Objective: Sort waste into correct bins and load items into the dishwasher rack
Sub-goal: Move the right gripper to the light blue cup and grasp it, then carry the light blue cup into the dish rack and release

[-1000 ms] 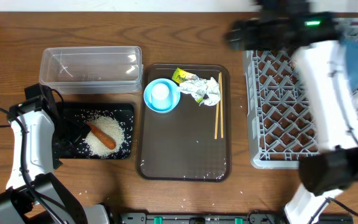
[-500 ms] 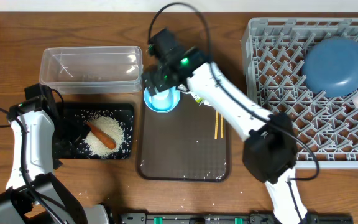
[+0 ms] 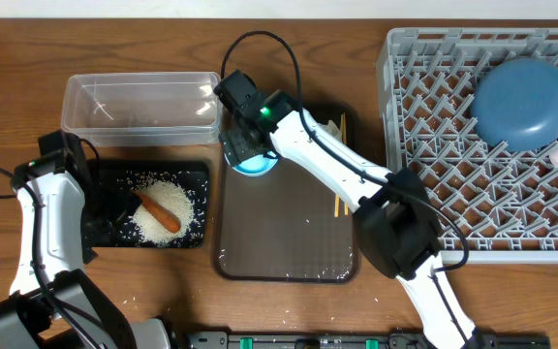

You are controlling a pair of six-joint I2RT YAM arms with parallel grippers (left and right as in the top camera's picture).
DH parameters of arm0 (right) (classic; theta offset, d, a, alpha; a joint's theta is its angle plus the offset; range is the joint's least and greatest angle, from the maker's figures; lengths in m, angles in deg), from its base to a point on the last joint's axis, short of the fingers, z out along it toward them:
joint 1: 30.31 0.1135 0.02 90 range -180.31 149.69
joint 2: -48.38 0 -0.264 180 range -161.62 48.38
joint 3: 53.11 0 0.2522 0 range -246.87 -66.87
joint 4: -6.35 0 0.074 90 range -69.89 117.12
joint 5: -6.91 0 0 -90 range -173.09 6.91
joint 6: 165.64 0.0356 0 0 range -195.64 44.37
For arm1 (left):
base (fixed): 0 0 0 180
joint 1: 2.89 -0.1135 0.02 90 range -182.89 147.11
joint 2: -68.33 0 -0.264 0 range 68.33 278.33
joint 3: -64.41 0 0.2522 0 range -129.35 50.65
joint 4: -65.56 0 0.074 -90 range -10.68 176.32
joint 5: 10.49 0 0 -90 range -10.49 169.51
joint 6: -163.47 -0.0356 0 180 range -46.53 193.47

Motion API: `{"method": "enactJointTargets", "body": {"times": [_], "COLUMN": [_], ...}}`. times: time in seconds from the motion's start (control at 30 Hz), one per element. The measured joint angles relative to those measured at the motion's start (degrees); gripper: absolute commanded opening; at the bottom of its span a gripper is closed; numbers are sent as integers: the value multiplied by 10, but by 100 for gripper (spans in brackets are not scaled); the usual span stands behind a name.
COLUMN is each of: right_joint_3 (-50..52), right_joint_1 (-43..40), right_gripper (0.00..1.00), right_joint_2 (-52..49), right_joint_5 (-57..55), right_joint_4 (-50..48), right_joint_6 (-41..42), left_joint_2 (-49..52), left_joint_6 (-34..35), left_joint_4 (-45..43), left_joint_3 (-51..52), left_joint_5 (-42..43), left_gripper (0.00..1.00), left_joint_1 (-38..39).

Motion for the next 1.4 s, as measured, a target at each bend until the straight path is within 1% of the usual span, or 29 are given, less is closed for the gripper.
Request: {"method": "enactJointTargets", "body": {"times": [0.07,0.13,0.17,0.23,0.53,0.63,0.8,0.93,1.03,1.13,1.2,1.23,1.4], "right_joint_3": [0,0,0,0,0,3,3,2,0,-1,-1,-1,0], "right_joint_1": [1,3,3,4,4,1,-26,-79,-150,-224,-280,-302,-448], "right_gripper": [70,68,63,58,58,57,58,58,59,59,60,63,61], "right_joint_2": [0,0,0,0,14,45,146,227,277,303,313,315,316], "right_joint_5": [-2,-3,-3,-4,-5,-4,-3,-5,-12,-20,-29,-35,-76], "right_joint_4": [-1,-3,-3,-2,0,1,2,21,62,109,147,164,233], "right_joint_6": [1,3,3,3,16,23,32,32,32,32,32,32,34], "left_joint_2": [0,0,0,0,0,0,0,0,0,0,0,0,0], "left_joint_6": [0,0,0,0,0,0,0,0,0,0,0,0,0], "left_joint_4": [0,0,0,0,0,0,0,0,0,0,0,0,0], "left_joint_3": [0,0,0,0,0,0,0,0,0,0,0,0,0], "left_joint_5": [0,0,0,0,0,0,0,0,0,0,0,0,0], "left_gripper": [99,99,99,99,99,99,99,99,99,99,99,99,99], "left_joint_1": [0,0,0,0,0,0,0,0,0,0,0,0,0]}}
